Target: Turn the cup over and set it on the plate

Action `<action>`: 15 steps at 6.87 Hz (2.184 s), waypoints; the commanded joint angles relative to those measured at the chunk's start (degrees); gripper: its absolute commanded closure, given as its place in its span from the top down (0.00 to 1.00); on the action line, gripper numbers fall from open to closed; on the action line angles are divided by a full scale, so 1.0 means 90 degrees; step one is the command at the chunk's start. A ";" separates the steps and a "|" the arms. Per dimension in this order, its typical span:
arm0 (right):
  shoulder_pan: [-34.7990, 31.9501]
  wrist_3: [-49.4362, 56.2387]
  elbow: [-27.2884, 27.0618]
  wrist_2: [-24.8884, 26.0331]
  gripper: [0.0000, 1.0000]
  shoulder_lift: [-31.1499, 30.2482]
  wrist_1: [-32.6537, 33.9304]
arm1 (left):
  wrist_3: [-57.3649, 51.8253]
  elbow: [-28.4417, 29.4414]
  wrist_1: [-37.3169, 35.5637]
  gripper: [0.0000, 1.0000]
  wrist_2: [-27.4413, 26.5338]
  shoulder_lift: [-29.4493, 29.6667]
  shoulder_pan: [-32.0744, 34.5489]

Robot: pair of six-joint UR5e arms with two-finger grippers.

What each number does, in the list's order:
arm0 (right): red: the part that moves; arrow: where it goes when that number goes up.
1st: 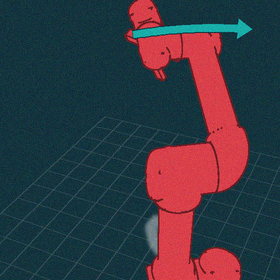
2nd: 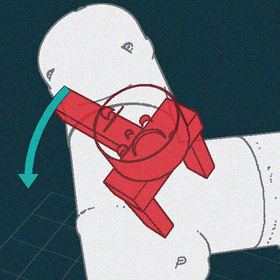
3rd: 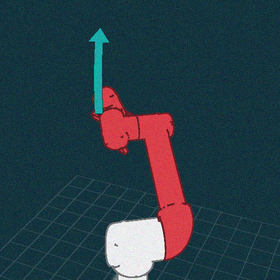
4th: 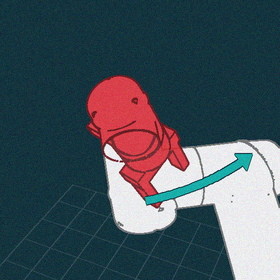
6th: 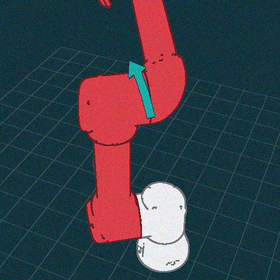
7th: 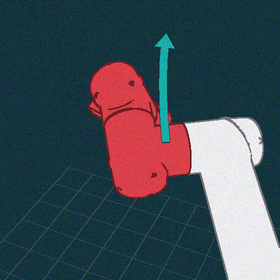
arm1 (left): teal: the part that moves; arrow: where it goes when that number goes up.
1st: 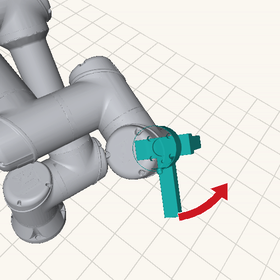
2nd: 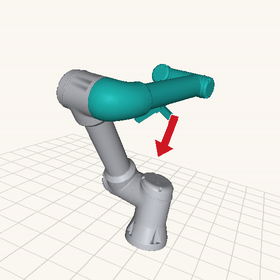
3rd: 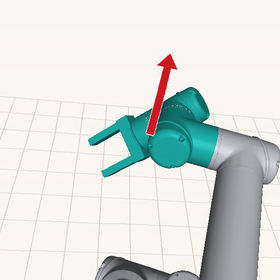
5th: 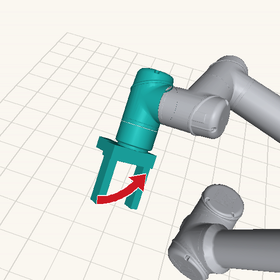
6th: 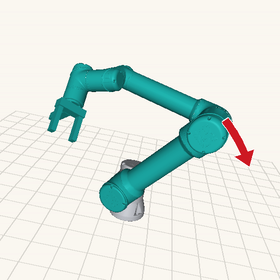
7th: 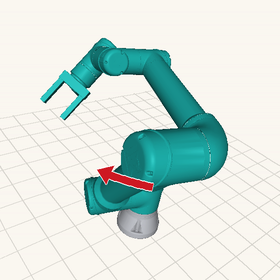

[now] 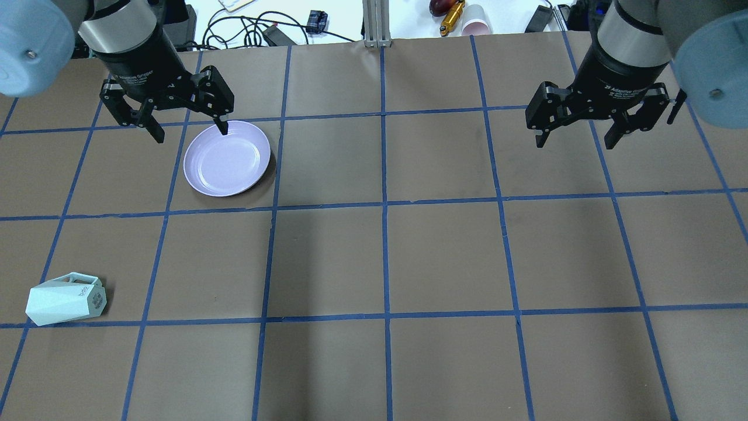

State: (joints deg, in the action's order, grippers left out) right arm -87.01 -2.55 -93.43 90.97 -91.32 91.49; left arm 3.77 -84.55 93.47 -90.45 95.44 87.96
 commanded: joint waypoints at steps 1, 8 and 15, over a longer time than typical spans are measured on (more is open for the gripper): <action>0.0000 0.0000 0.0000 0.0000 1.00 0.0000 0.0000 | 0.0001 -0.0039 -0.0025 1.00 -0.0029 0.0001 -0.0017; 0.0000 0.0000 0.0000 0.0000 1.00 0.0000 0.0000 | 0.0001 -0.0058 0.0034 1.00 -0.0068 -0.0048 -0.0008; 0.0000 0.0000 0.0000 0.0000 1.00 0.0000 0.0000 | -0.1002 -0.0039 0.0053 1.00 0.0010 -0.0048 -0.2444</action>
State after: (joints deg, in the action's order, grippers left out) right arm -87.01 -2.55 -93.43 90.97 -91.32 91.49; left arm -2.00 -84.92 93.86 -90.42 95.02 70.79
